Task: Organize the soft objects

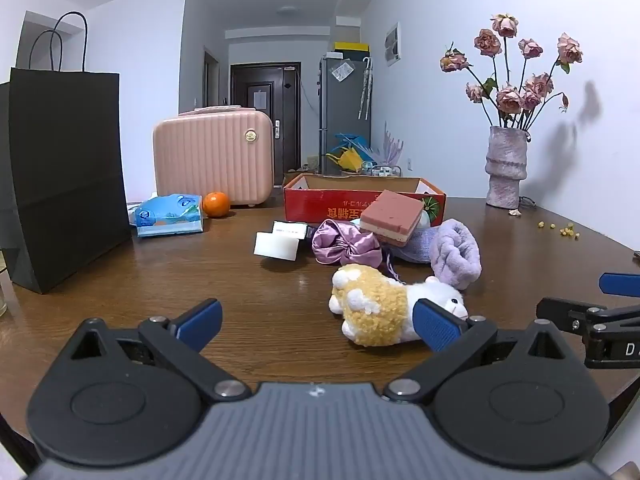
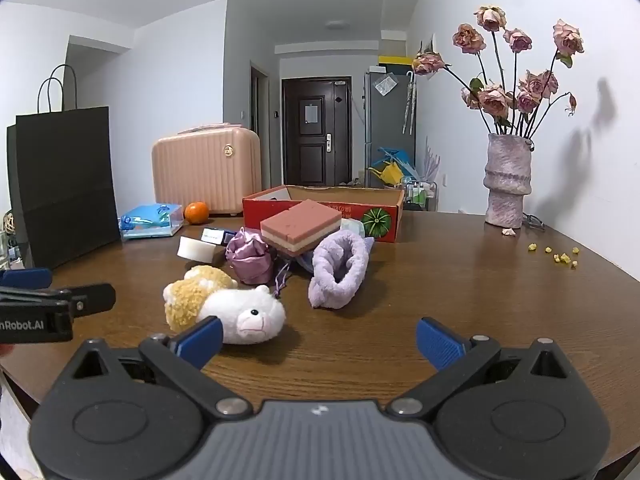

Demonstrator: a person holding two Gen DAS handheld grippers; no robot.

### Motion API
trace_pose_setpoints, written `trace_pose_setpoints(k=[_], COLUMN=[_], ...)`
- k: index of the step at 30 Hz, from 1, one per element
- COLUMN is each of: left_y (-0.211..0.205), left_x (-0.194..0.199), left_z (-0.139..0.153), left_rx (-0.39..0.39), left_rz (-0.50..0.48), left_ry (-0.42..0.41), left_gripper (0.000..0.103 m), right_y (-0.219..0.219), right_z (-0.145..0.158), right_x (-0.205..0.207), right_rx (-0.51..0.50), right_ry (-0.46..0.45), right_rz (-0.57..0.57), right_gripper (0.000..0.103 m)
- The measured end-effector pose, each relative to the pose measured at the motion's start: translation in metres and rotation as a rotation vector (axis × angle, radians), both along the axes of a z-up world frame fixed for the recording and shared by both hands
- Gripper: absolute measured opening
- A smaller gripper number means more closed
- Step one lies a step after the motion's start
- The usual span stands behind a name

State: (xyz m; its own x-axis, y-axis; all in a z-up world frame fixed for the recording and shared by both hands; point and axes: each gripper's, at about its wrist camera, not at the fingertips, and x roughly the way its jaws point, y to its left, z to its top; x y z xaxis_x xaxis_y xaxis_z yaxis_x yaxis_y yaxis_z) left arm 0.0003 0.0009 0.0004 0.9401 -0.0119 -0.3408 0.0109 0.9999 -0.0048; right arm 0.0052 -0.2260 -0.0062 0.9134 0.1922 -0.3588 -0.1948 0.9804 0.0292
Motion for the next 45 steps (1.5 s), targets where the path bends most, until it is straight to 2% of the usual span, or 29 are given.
trace_pose_setpoints(k=[45], left_y=[-0.0002], left_x=[0.0025], left_z=[-0.003], left_rx=[0.002], left_rz=[-0.011], left_ry=[0.006], left_gripper=[0.103], right_y=[0.0016], right_z=[-0.0028], right_x=[0.0061], right_rx=[-0.006], right_ry=[0.005], right_rz=[0.0], right_gripper=[0.103])
